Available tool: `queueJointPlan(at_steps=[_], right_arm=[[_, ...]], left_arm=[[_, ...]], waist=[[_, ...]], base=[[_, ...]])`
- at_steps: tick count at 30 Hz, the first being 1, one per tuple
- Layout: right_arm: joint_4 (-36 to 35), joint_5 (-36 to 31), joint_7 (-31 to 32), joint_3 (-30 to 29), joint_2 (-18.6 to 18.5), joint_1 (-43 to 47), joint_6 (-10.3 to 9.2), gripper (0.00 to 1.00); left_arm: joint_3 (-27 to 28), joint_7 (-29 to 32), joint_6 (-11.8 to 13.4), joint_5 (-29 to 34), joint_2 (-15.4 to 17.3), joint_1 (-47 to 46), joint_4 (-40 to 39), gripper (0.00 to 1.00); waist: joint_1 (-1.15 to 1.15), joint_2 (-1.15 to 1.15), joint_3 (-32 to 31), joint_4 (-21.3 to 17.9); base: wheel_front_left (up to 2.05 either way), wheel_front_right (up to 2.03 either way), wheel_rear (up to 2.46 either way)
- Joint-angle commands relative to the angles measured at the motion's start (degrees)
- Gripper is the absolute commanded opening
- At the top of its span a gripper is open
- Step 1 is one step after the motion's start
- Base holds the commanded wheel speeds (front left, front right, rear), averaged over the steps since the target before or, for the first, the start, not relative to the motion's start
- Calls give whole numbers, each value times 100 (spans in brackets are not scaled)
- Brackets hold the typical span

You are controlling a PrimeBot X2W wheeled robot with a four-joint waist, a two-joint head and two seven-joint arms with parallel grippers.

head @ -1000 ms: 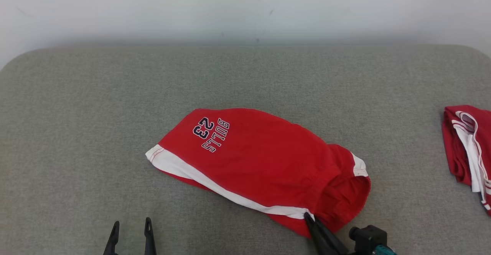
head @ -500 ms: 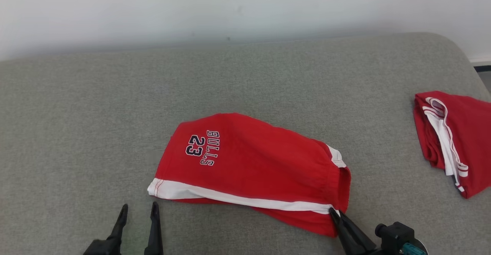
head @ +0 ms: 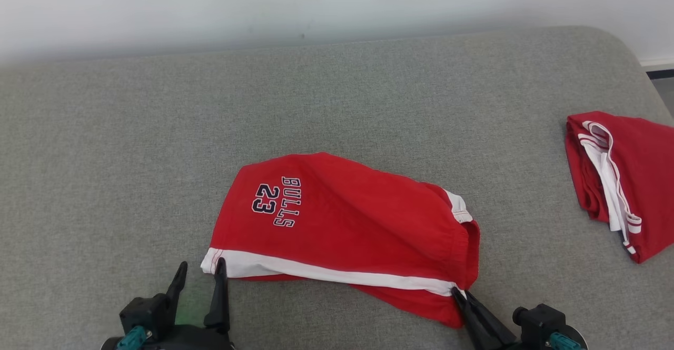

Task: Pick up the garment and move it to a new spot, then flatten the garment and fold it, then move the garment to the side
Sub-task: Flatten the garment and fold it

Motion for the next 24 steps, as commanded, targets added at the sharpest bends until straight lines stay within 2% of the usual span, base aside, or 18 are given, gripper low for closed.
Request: queueJointPlan(at_steps=[1, 10, 24], right_arm=[[42, -28, 2, 36, 41, -65, -16, 0], [140, -29, 2, 117, 65, -87, -16, 0], [283, -46, 2, 193, 97, -39, -16, 0]], left_arm=[[-54, -19, -23, -38, 5, -168, 179, 100], [-352, -18, -39, -213, 21, -520, 752, 100], [-1021, -19, -36, -668, 367, -825, 1075, 100]], waist=[[0, -1, 1, 15], [0, -1, -42, 65], [0, -1, -120, 92]], base=[[0, 0, 0], [0, 0, 0], [0, 0, 0]])
